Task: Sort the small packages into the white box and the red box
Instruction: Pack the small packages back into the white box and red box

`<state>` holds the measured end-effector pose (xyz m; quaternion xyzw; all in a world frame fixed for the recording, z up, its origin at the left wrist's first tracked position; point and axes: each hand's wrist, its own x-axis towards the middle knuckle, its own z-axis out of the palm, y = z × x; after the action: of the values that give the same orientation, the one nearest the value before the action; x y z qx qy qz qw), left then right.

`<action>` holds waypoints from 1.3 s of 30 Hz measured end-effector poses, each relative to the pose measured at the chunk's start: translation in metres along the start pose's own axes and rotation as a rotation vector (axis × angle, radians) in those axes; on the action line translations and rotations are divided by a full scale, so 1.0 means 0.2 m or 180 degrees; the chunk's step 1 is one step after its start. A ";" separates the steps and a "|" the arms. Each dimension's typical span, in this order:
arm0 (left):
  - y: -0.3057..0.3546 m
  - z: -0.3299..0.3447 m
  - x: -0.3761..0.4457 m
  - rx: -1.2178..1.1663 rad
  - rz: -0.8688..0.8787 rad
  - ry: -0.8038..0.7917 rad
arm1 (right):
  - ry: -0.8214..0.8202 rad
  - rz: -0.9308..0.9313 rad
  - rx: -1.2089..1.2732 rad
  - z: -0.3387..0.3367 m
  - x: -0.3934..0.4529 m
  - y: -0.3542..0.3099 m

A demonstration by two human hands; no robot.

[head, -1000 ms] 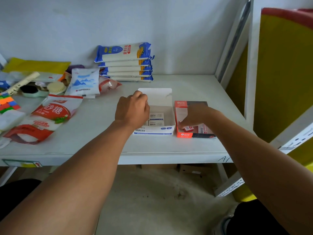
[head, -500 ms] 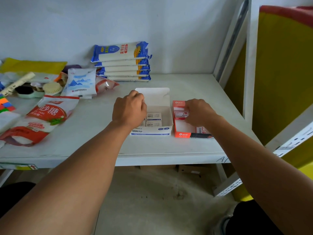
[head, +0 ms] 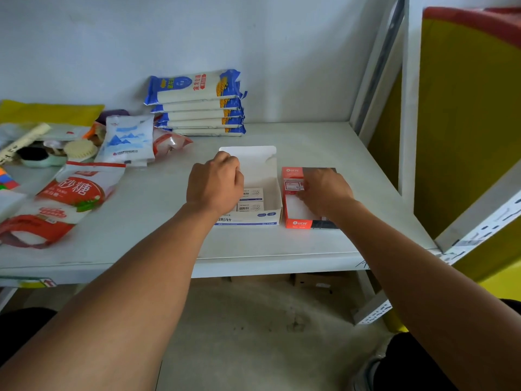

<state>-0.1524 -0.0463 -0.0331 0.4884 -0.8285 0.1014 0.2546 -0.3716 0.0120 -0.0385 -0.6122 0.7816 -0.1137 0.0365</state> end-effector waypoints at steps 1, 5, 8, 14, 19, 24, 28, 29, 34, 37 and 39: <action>0.00 0.00 0.00 -0.0002 0.0004 0.0000 | -0.0075 0.0010 0.0073 -0.02 0.00 0.01; 0.00 -0.01 0.01 -0.0004 -0.0032 0.0018 | -0.0035 0.0399 0.0172 -0.13 0.02 0.07; 0.00 -0.01 0.00 -0.0052 -0.0039 0.0020 | -0.0191 0.0588 -0.0053 -0.20 0.02 0.11; 0.02 -0.01 -0.01 -0.0094 -0.0053 0.0049 | -0.0876 0.0408 -0.0448 -0.18 -0.05 0.08; 0.01 -0.02 -0.01 -0.0084 -0.0054 0.0034 | -0.0917 0.0313 -0.0007 -0.14 -0.01 0.06; 0.00 -0.01 -0.01 -0.0094 -0.0078 0.0043 | -0.0569 0.0074 0.1200 -0.21 0.03 0.08; 0.00 -0.01 -0.01 -0.0081 -0.0068 0.0048 | -0.0900 -0.0071 0.1059 -0.19 0.00 0.14; 0.00 -0.01 -0.01 -0.0070 -0.0074 0.0046 | -0.0946 -0.0055 0.0980 -0.19 0.00 0.15; 0.00 0.00 -0.01 -0.0064 -0.0048 0.0037 | -0.0805 -0.0134 0.0834 -0.17 0.00 0.13; 0.01 0.00 0.00 -0.0056 -0.0058 0.0025 | -0.0869 -0.0229 0.0666 -0.14 -0.01 0.10; 0.01 -0.01 0.00 -0.0056 -0.0058 0.0018 | -0.0901 -0.0330 0.0519 -0.11 -0.02 0.09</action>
<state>-0.1537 -0.0443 -0.0322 0.4933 -0.8241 0.0932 0.2622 -0.3912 0.0235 -0.0206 -0.6567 0.7242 -0.0911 0.1899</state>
